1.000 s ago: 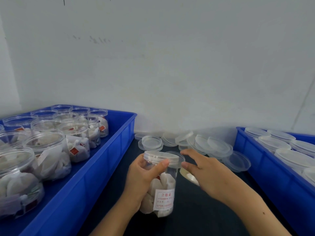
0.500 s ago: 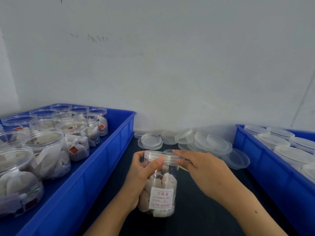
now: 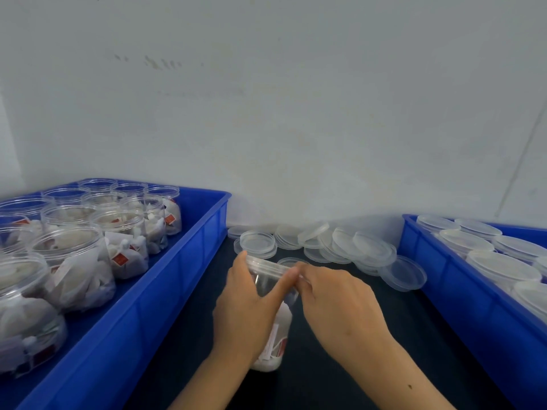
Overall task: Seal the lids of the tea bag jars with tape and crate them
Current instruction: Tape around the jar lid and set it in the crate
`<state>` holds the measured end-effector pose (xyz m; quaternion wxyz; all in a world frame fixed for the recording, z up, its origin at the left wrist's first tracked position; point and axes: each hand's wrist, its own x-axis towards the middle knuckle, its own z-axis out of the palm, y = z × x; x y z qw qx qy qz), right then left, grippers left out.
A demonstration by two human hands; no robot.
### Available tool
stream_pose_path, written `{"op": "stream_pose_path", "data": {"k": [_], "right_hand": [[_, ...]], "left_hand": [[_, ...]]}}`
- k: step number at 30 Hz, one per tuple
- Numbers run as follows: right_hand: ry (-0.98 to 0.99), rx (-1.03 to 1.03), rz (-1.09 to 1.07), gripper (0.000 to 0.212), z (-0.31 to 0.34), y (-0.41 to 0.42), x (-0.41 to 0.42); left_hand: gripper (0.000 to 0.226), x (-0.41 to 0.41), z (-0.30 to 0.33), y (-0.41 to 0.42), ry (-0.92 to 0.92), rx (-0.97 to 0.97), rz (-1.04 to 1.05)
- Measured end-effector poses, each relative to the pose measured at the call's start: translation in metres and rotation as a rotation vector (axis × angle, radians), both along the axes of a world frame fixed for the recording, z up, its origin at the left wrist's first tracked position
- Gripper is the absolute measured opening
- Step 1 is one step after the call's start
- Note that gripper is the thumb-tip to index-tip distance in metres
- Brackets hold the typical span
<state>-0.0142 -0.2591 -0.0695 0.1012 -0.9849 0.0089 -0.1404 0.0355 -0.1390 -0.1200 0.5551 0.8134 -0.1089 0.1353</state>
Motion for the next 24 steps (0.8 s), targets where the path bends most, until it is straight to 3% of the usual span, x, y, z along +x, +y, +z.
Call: {"op": "stream_pose_path", "data": {"k": [2, 13, 16, 24], "right_hand": [[-0.006, 0.004, 0.002, 0.02, 0.0, 0.001, -0.001], [0.278, 0.361, 0.03, 0.055, 0.01, -0.021, 0.001], [0.234, 0.41, 0.065, 0.05, 0.013, -0.03, 0.003], [0.134, 0.212, 0.007, 0.042, 0.013, -0.039, 0.003]], "left_hand": [[0.079, 0.005, 0.0, 0.005, 0.062, -0.068, -0.037], [0.072, 0.012, -0.005, 0.01, 0.166, -0.308, -0.08], [0.065, 0.014, -0.002, 0.014, 0.212, -0.417, -0.098], [0.068, 0.013, -0.001, 0.011, 0.376, -0.525, -0.324]]}}
